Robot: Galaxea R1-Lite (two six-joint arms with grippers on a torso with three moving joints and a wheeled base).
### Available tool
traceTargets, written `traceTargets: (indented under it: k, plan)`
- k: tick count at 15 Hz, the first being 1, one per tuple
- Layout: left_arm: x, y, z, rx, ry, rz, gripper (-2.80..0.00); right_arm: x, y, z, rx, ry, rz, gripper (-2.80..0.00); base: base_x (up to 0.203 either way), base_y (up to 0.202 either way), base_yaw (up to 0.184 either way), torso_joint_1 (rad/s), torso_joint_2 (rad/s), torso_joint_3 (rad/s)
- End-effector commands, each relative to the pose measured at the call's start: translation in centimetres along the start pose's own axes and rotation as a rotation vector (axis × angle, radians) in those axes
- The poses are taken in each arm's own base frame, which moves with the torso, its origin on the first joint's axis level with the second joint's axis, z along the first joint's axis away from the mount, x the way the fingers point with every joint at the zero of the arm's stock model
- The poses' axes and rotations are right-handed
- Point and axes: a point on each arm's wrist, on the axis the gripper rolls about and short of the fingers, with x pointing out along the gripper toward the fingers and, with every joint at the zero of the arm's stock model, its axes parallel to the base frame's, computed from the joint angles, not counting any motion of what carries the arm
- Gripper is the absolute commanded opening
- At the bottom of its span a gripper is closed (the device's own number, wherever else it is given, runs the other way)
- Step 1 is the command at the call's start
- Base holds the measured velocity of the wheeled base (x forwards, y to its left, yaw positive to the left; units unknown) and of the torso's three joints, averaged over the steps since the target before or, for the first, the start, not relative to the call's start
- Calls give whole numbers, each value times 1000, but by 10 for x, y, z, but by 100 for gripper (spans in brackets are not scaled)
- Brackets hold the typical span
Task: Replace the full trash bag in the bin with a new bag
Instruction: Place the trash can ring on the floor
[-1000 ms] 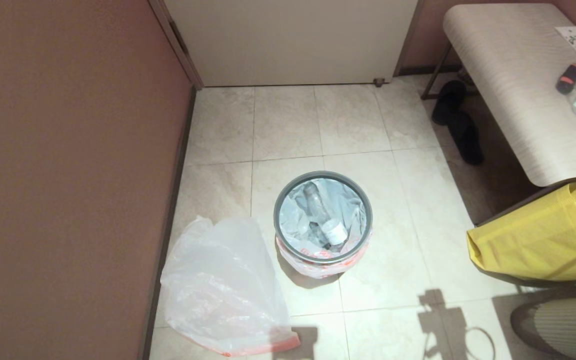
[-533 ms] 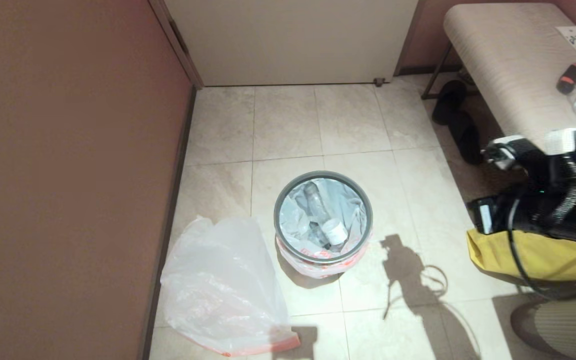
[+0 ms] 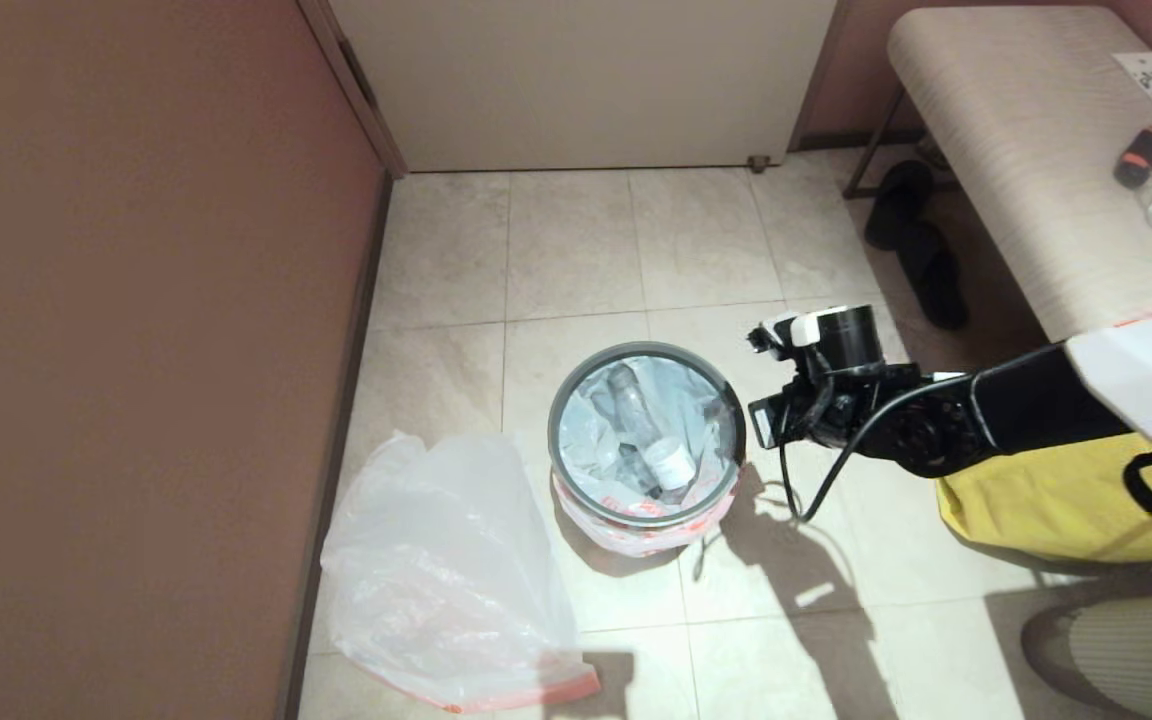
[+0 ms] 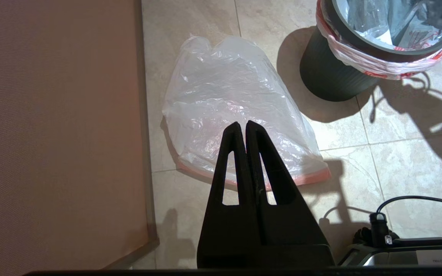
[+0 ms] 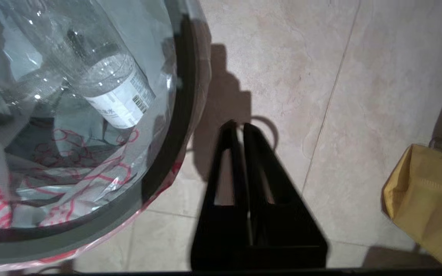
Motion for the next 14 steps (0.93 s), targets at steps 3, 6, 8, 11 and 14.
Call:
traceTargets:
  k: [3,6,8,11,14]
  plan:
    - [0,0,0,0,2,0,-280,30,20,-8,-54,8,16,0,0,0,0,0,0,0]
    - [0,0,0,0,2,0,-280,35,23,-7,-75,3,15,0,0,0,0,0,0,0]
    - [0,0,0,0,2,0,-280,38,23,-7,-73,-1,11,0,0,0,0,0,0,0]
    - [0,0,0,0,2,0,-280,43,25,-4,-71,-12,8,-280,0,0,0,0,0,0]
    - [0,0,0,0,2,0,-280,47,26,-6,-73,-9,9,-280,0,0,0,0,0,0]
